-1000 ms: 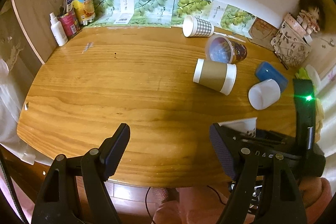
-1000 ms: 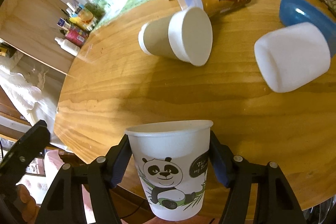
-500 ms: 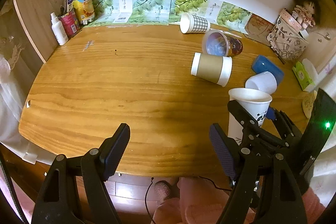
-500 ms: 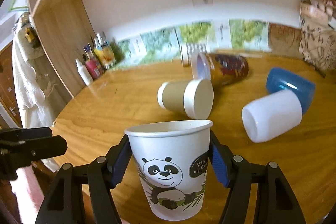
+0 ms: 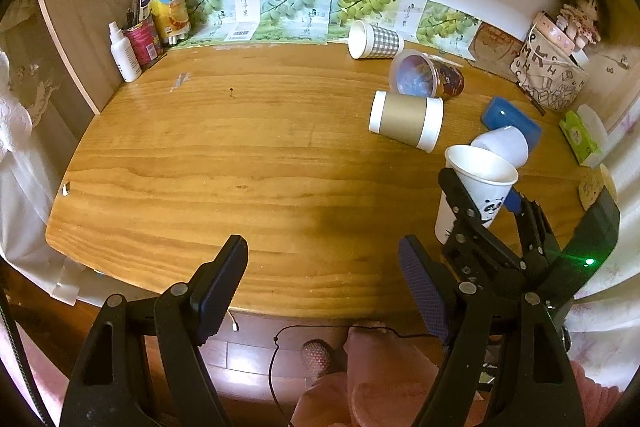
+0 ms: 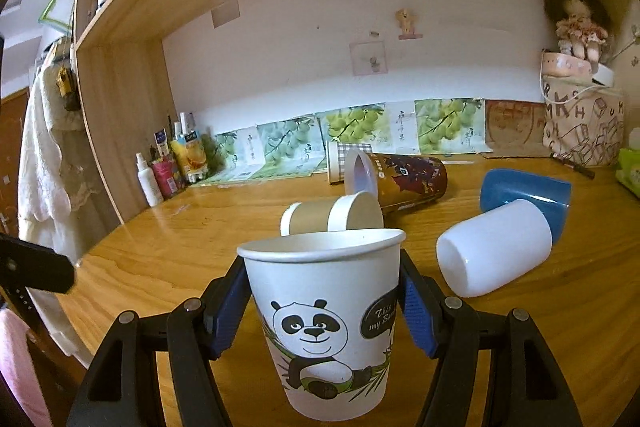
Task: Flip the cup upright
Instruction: 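Lower the panda cup upright onto the desk with the right tool and open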
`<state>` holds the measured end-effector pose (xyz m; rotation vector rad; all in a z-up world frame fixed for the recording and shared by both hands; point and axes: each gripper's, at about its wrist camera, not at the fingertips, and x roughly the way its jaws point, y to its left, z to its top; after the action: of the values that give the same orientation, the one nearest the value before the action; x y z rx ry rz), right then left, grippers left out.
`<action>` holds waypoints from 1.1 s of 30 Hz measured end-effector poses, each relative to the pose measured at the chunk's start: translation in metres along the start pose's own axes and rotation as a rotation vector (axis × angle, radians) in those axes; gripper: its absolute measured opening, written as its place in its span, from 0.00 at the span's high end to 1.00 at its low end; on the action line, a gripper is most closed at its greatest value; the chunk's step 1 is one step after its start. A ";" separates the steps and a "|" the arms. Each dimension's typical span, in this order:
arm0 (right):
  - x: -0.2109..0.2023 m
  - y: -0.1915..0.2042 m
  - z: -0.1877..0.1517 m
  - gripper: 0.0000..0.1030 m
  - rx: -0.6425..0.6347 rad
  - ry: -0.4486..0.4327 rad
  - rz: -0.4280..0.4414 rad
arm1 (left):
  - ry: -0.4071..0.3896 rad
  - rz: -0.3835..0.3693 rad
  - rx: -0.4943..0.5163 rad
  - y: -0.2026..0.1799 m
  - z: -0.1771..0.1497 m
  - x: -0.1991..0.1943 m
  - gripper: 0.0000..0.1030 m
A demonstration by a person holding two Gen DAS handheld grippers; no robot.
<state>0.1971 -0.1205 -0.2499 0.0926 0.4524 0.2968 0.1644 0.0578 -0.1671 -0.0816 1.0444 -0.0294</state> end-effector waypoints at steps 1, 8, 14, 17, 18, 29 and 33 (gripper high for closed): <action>0.001 0.001 -0.002 0.33 -0.013 -0.002 -0.007 | 0.001 0.001 0.003 0.000 -0.001 0.000 0.22; 0.002 0.010 -0.013 0.33 -0.075 -0.004 -0.021 | 0.003 -0.008 -0.001 -0.001 -0.006 -0.002 0.22; -0.002 0.012 -0.016 0.32 -0.099 0.007 -0.024 | 0.002 -0.026 -0.010 -0.002 -0.009 -0.004 0.22; -0.004 0.011 -0.017 0.32 -0.093 0.031 -0.030 | -0.004 -0.036 -0.015 -0.002 -0.011 -0.006 0.22; -0.005 0.011 -0.018 0.30 -0.091 0.038 -0.030 | -0.005 -0.041 -0.017 -0.002 -0.012 -0.006 0.22; -0.023 0.011 -0.029 0.18 -0.099 0.151 -0.026 | -0.002 -0.078 -0.053 0.001 -0.030 -0.009 0.22; -0.038 0.007 -0.032 0.17 -0.096 0.210 -0.048 | -0.001 -0.083 -0.069 0.000 -0.036 -0.012 0.22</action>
<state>0.1486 -0.1241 -0.2621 -0.0438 0.6473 0.2819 0.1275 0.0561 -0.1747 -0.1877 1.0410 -0.0691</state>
